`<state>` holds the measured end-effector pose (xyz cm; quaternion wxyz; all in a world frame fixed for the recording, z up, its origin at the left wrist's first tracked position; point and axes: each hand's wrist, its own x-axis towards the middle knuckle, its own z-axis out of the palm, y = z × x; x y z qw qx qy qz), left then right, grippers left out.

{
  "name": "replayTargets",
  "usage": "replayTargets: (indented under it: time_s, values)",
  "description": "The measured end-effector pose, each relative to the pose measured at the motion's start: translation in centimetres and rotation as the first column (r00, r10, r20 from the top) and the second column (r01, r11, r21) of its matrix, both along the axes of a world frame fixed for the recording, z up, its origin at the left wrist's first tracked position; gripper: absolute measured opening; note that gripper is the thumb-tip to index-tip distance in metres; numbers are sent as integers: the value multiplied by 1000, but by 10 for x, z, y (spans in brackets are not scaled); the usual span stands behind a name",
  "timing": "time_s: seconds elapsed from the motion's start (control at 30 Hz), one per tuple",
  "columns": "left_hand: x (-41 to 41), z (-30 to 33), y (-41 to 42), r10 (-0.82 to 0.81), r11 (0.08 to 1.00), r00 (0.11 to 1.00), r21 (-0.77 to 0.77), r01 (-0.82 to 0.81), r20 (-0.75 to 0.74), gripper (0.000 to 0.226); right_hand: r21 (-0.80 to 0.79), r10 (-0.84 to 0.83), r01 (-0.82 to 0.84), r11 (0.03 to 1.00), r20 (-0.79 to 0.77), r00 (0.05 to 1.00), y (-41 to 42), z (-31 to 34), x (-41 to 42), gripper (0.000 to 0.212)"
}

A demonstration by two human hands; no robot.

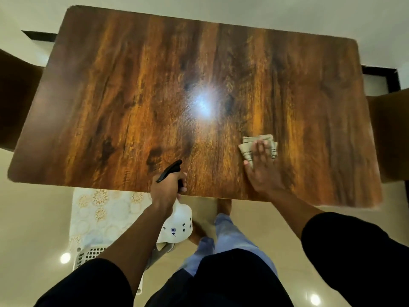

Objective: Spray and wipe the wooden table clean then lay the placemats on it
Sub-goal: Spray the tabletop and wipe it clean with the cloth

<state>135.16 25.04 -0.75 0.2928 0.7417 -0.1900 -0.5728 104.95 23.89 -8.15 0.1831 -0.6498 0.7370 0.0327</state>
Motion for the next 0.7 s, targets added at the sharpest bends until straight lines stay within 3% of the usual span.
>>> replayTargets:
  time_s: [0.1,0.3,0.47,0.6,0.7]
  values:
    - [-2,-1,6,1,1000,1000,5,-1,-15,13,24,-197,197,980,-11,980,21,3,-31,86]
    - [10,1,16,-29,999,1000,-12,29,3,11,10,-296,297,955,-45,954,19,-3,15,85]
    - [28,7,22,-8,998,999,-60,9,33,9,-52,75,-73,996,27,997,31,-8,118,78]
    - [40,4,29,28,997,997,-71,-23,71,9,-55,361,-358,932,65,930,38,-7,192,75]
    - [42,-1,35,9,996,991,-85,2,135,13,-34,475,-474,880,85,876,40,-6,200,76]
